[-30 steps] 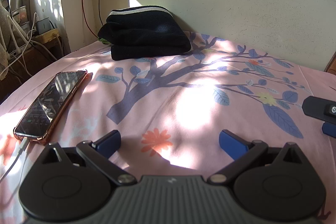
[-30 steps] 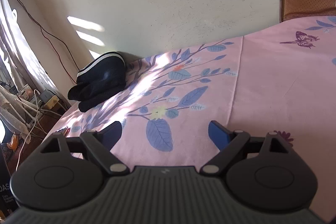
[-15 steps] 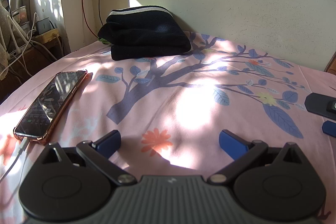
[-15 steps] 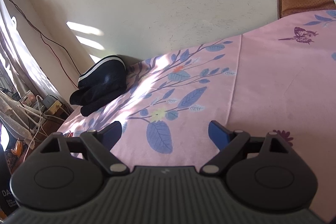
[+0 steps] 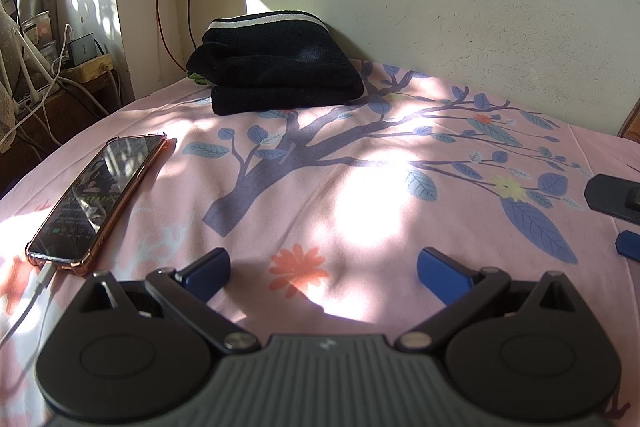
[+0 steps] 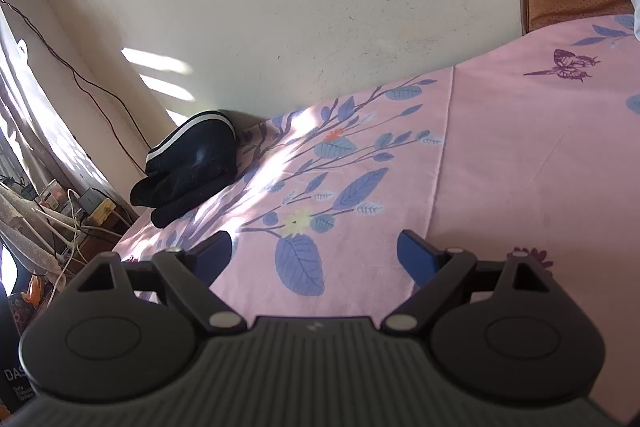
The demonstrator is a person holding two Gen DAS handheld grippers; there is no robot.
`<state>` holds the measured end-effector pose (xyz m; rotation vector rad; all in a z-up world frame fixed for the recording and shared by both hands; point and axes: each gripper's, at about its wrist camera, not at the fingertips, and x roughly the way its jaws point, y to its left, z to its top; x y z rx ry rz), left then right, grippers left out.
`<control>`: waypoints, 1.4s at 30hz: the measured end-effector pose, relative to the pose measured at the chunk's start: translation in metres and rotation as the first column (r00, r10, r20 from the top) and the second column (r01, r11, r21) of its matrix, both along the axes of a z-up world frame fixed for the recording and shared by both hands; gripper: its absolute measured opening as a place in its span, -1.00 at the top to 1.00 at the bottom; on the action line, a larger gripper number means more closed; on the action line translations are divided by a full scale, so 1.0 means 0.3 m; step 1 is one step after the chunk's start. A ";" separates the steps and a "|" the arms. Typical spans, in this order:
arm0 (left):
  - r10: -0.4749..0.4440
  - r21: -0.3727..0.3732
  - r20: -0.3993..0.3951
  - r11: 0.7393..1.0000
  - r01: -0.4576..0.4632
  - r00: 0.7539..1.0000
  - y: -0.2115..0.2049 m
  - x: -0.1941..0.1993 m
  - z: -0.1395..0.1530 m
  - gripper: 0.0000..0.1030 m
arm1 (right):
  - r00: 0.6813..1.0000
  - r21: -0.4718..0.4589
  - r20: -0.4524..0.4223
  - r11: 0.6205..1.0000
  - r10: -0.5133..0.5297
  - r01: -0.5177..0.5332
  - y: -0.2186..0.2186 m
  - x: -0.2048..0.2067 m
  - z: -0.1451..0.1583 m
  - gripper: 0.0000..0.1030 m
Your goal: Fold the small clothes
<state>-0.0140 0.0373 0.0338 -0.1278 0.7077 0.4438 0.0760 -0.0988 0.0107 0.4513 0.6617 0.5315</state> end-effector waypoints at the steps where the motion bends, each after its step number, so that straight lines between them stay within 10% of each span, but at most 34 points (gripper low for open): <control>1: 0.000 0.000 0.000 1.000 0.000 1.000 0.000 0.000 0.000 -1.00 | 1.000 0.002 0.001 1.000 0.000 0.000 -0.002 0.000 0.000 -0.78; 42: -0.004 -0.003 0.000 1.000 0.004 1.000 0.001 -0.002 0.001 -1.00 | 0.998 -0.006 -0.017 0.998 0.060 -0.060 0.000 0.011 -0.002 -0.83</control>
